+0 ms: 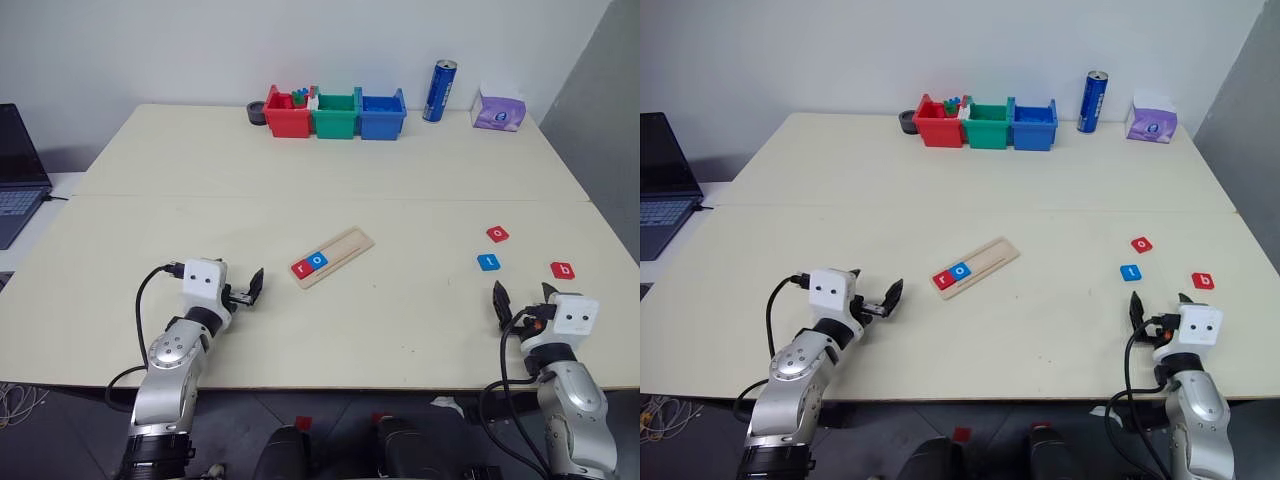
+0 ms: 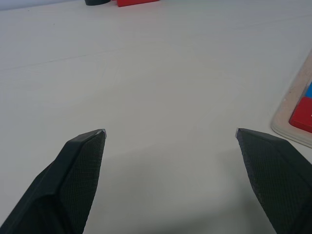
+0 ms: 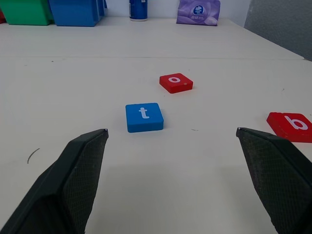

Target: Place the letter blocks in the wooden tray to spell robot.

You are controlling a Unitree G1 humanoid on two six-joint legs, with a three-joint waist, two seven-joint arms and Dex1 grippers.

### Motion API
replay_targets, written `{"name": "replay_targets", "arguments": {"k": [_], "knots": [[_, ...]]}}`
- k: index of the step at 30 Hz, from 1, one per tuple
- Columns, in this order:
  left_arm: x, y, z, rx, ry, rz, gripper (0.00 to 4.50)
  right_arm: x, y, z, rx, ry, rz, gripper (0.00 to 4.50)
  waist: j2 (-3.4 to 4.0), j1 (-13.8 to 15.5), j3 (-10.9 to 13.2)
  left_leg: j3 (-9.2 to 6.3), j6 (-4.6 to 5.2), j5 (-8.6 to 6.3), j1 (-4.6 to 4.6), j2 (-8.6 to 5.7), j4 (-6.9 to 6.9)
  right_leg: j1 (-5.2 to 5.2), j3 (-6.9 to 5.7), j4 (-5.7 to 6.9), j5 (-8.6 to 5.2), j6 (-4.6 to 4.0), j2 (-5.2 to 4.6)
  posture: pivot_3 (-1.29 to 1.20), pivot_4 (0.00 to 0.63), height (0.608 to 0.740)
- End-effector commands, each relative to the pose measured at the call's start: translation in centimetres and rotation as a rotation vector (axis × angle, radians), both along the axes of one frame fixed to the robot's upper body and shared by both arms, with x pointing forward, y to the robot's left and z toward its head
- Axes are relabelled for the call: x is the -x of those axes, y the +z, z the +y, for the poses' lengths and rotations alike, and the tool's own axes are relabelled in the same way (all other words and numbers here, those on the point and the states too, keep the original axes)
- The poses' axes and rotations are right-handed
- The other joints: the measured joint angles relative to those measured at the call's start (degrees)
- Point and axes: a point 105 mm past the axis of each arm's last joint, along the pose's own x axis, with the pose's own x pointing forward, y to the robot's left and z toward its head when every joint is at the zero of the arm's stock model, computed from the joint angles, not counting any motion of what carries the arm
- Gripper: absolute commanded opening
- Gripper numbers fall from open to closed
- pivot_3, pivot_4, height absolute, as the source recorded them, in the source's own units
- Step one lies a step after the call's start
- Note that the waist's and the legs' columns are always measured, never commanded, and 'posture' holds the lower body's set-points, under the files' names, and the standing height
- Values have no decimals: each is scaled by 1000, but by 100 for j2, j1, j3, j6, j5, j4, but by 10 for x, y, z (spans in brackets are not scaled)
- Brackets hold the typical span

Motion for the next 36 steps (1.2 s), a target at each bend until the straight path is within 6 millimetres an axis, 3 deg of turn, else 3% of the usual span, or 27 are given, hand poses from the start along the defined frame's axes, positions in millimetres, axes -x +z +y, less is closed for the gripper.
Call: {"name": "replay_targets", "arguments": {"k": [1, 9, 16, 23, 32, 36], "knots": [[-1, 16, -1, -6, -25, -73, 4500, -1, 11, -5, 18, -1, -42, 4478, 0, 0, 0, 0, 0, 0, 0, 0, 0, 0, 0, 0, 0, 0, 0, 0, 150, 740], [-4, 4, 4, -29, 15, -6, 4500, 2, 8, -7, 21, -4, -30, 4478, 0, 0, 0, 0, 0, 0, 0, 0, 0, 0, 0, 0, 0, 0, 0, 0, 150, 740], [-6, 10, 2, -26, -14, -48, 4500, 3, 7, -6, 17, -9, -27, 4478, 0, 1, 0, 0, 0, 0, 0, 0, 0, 0, 0, 0, 0, 0, 0, 0, 150, 740], [-13, 18, 15, -32, 35, -94, 4500, 5, 5, -6, 4, -16, -23, 4478, 0, 2, 0, 0, 0, 0, 0, 0, 0, 0, -2, 0, 0, 0, 0, 0, 150, 740], [-8, 19, 10, 10, -50, -96, 4500, 8, 5, -10, -8, -34, -21, 4478, 0, 1, 0, 0, 0, 0, 0, 0, 0, 0, -1, 0, 0, 0, 0, 0, 150, 740], [-6, 24, -3, 51, -140, -80, 4500, 9, 9, -1, -20, 20, -18, 4478, 0, 0, 0, 1, 0, 0, 0, 0, 0, 0, -1, 0, 0, 0, 0, 0, 150, 740]]}}
